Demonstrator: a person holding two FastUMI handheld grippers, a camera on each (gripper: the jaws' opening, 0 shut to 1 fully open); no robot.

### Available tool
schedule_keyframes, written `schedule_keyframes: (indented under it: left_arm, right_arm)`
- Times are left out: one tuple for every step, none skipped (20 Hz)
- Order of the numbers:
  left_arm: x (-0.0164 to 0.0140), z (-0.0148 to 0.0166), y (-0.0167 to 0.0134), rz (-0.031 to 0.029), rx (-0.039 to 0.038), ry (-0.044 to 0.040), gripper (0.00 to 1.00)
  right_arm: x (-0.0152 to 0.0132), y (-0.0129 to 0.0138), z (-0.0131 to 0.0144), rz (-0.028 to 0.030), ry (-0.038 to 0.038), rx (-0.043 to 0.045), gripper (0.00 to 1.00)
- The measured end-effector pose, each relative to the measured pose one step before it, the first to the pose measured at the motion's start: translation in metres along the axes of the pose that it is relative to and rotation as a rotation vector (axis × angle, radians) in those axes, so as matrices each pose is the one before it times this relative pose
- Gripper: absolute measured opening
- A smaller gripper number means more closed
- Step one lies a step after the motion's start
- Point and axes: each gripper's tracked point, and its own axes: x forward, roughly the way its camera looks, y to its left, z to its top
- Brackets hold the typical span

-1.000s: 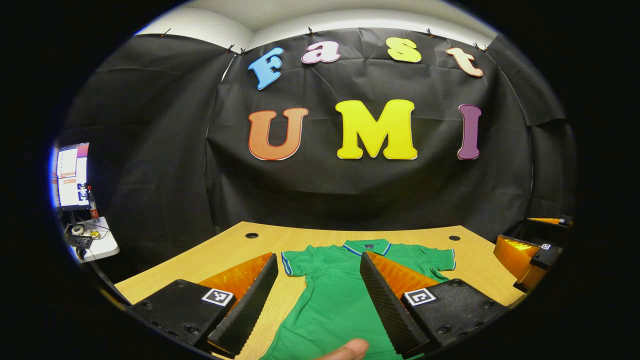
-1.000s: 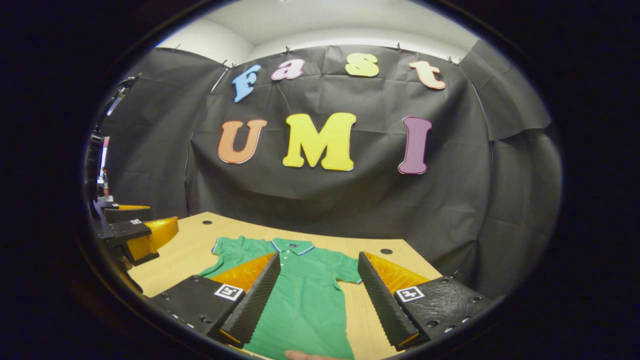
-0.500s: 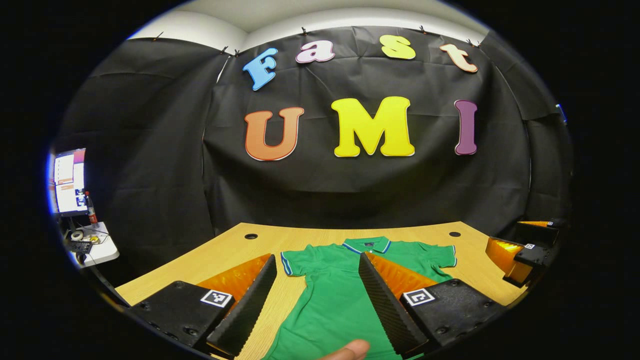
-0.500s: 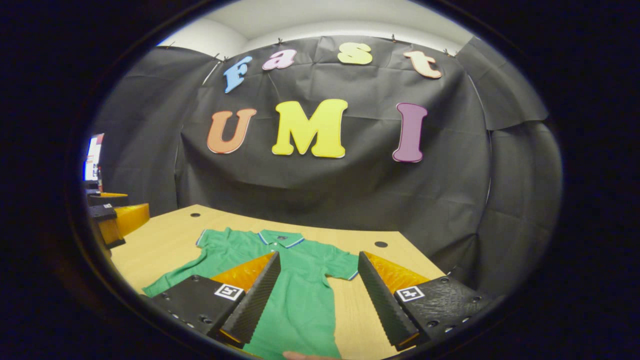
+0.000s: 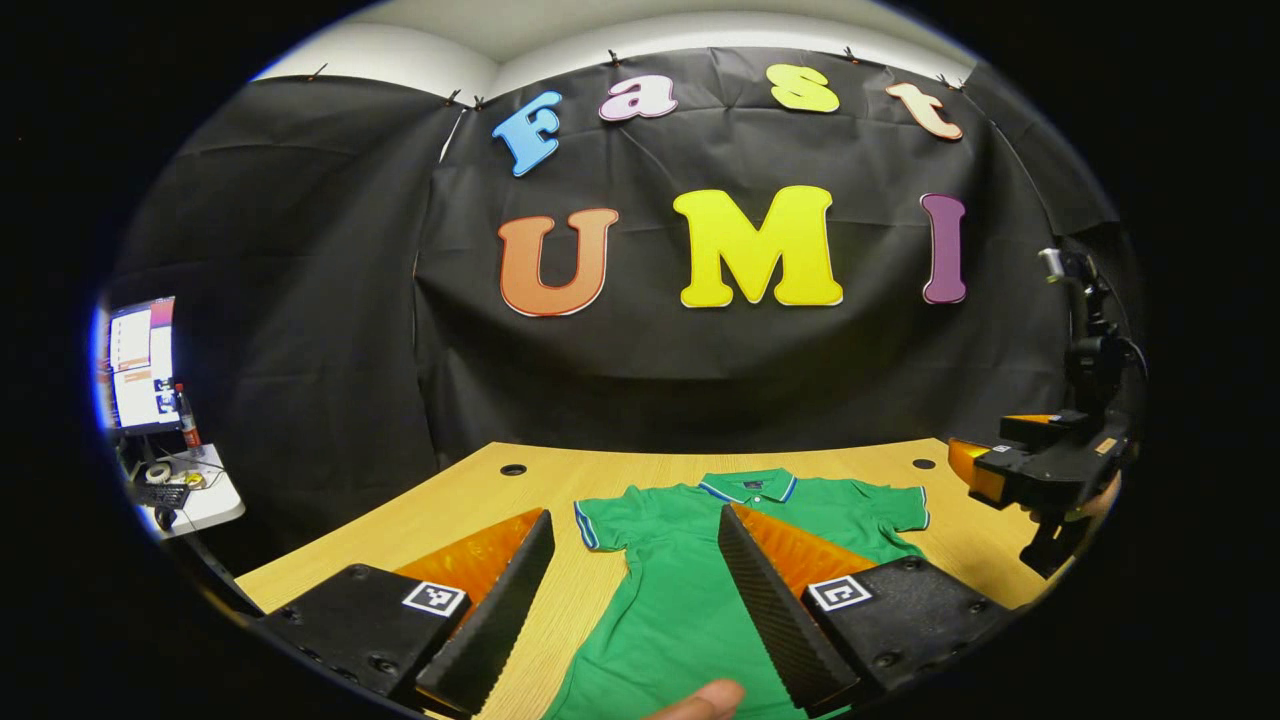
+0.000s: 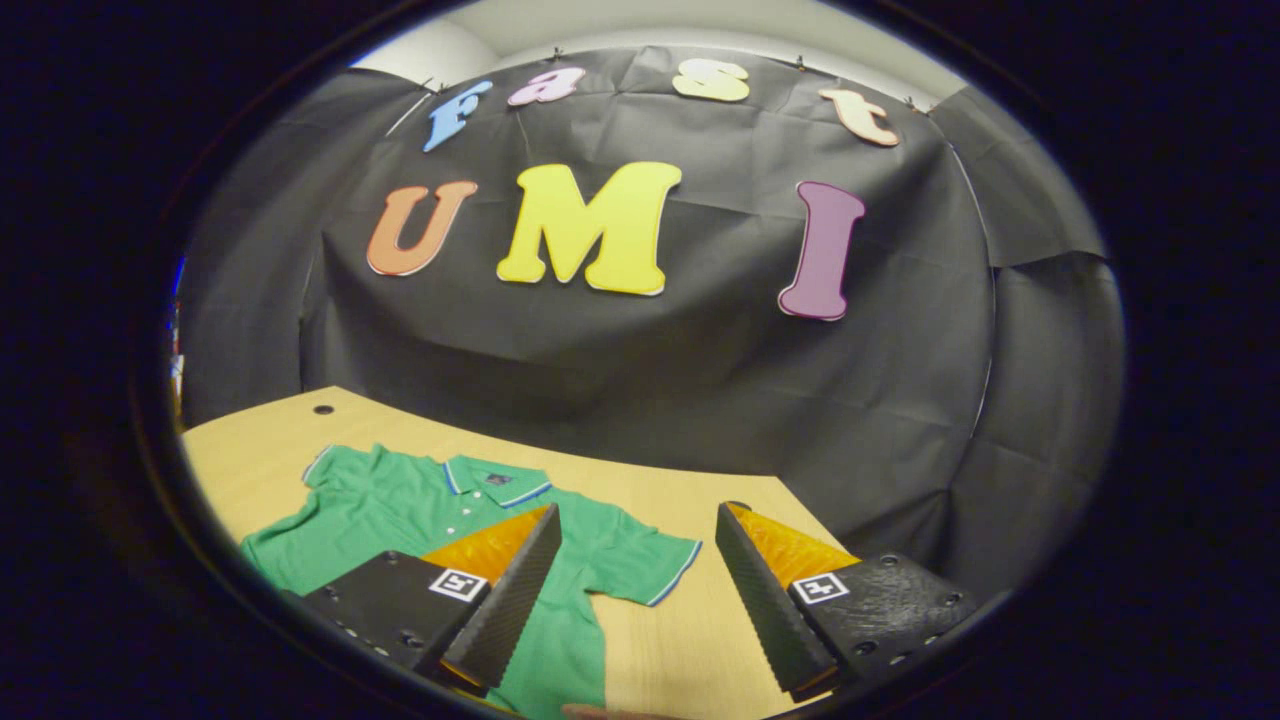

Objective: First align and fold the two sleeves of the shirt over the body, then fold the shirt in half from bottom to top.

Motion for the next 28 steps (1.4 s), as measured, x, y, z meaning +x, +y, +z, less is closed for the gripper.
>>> schedule_keyframes:
  left_arm:
    - [0.00141,-0.00132,0.00069,0.00286,-0.00028,0.0064,1.0]
    - [0.00101,-0.00275,0.00098,0.00346,0.00126,0.00489,1.0]
    - [0.00105,-0.0006,0.00073,0.00348,0.00214,0.00455,1.0]
    - [0.00213,-0.00313,0.00096,0.00431,0.00058,0.00628,1.0]
    - [0.00195,-0.00222,0.00079,0.00483,-0.00278,0.00859,1.0]
    - [0.00186,-0.00155,0.00055,0.00225,-0.00307,0.00801,1.0]
    - [0.00196,-0.00139,0.00123,0.00192,-0.00188,0.00554,1.0]
    - [0.0,-0.00102,0.00134,0.00321,0.00007,0.00211,1.0]
    - [0.00204,-0.0005,0.00183,0.00325,0.00097,0.00097,1.0]
    - [0.00112,-0.00116,0.00031,0.00278,0.00051,0.00238,1.0]
    - [0.0019,-0.00165,0.00145,0.00231,-0.00146,0.00726,1.0]
    - [0.00327,-0.00388,0.00135,0.00289,-0.00221,0.00858,1.0]
    - [0.00292,-0.00265,0.00233,0.00758,-0.00408,0.01016,1.0]
    - [0.00217,-0.0032,0.00239,0.00819,-0.00382,0.01213,1.0]
    - [0.00276,-0.00345,0.00176,0.0056,-0.00245,0.01293,1.0]
    - [0.00187,-0.00267,0.00114,0.00317,-0.0006,0.00826,1.0]
    - [0.00082,-0.00066,0.00035,0.00133,0.00195,0.00447,1.0]
    - [0.0027,-0.00066,0.00144,0.0013,0.00422,0.00146,1.0]
    - [0.00198,-0.0008,0.00268,0.00527,0.00469,0.00128,1.0]
    - [-0.00046,-0.00073,0.00365,0.00959,0.00254,0.00445,1.0]
    - [0.00035,-0.00063,0.00274,0.00993,0.00221,0.00375,1.0]
    - [0.00119,-0.00129,0.00461,0.00955,0.0039,0.00028,1.0]
    - [-0.00005,0.00134,0.00319,0.00761,0.00534,-0.00313,1.0]
    - [0.00023,0.00233,0.00295,0.00293,0.00658,-0.0065,1.0]
    - [0.00097,0.00172,0.00234,0.00277,0.00681,-0.0078,1.0]
    - [0.00104,-0.00012,0.0042,0.0044,0.0067,-0.00325,1.0]
    - [0.0012,-0.00071,0.00398,0.00775,0.00681,0.00096,1.0]
    - [0.00006,-0.00083,0.0052,0.0108,0.00605,-0.00034,1.0]
  right_arm:
    - [0.01636,-0.00379,-0.00875,-0.01851,0.02153,0.00303,0.95]
    - [0.01701,-0.00327,-0.00935,-0.01953,0.0265,-0.00982,0.95]
    - [0.01826,-0.00309,-0.0136,-0.01523,0.04454,-0.01511,0.95]
    - [0.01442,0.0,-0.01035,-0.0023,0.03552,-0.00242,0.96]
    - [0.01704,-0.0012,-0.01556,-0.00431,0.04362,0.00552,0.95]
    - [0.01514,-0.00277,-0.01337,-0.01207,0.04282,0.01184,0.95]
    - [0.0137,-0.00215,-0.01027,-0.01757,0.03561,0.01363,0.95]
    - [0.01348,-0.00462,-0.00905,-0.02342,0.04092,0.01299,0.95]
    - [0.01099,-0.00208,-0.00724,-0.00969,0.02627,0.01311,0.94]
    - [0.0109,-0.00166,-0.00424,0.00082,0.02747,0.02647,0.93]
    - [0.01134,-0.00318,-0.00477,-0.00109,0.02701,0.02327,0.92]
    - [0.0088,-0.00234,-0.00603,0.00048,0.03449,0.01409,0.88]
    - [0.00539,-0.0014,-0.00431,-0.0035,0.02099,0.00241,0.85]
    - [0.00368,-0.00107,-0.00293,-0.00077,0.02432,-0.00723,0.8]
    - [0.00062,0.00025,0.00288,0.0087,-0.01235,0.02279,0.77]
    - [0.00338,0.00083,-0.00103,0.00563,0.00882,0.02109,0.73]
    - [-0.00067,0.00362,-0.00093,0.02196,0.0213,0.0264,0.7]
    - [0.00155,0.00366,-0.00148,0.01595,0.01018,0.03502,0.6]
    - [0.00517,0.00543,0.0008,0.01,0.01524,0.02788,0.5]
    - [-0.00082,-0.00005,0.00344,-0.00646,0.00484,-0.01171,0.24]
    - [0.00476,-0.00022,0.00027,-0.0165,-0.00448,-0.03482,0.16]
    - [-0.00293,-0.00044,0.00274,-0.01235,-0.00172,-0.03551,0.07]
    - [0.0004,0.00107,0.00316,-0.01448,-0.00756,-0.03466,0.04]
    - [-0.00242,0.00193,0.00412,-0.0032,-0.00838,-0.01563,0.0]
    - [-0.00293,0.00202,0.00521,0.00771,-0.01677,-0.00791,0.0]
    - [-0.00493,0.00219,0.00823,0.00659,-0.0227,-0.00662,0.0]
    - [-0.00598,0.00275,0.009,0.00183,-0.02396,-0.00885,0.0]
    - [-0.00699,0.00397,0.00994,0.00377,-0.02503,-0.0095,0.0]
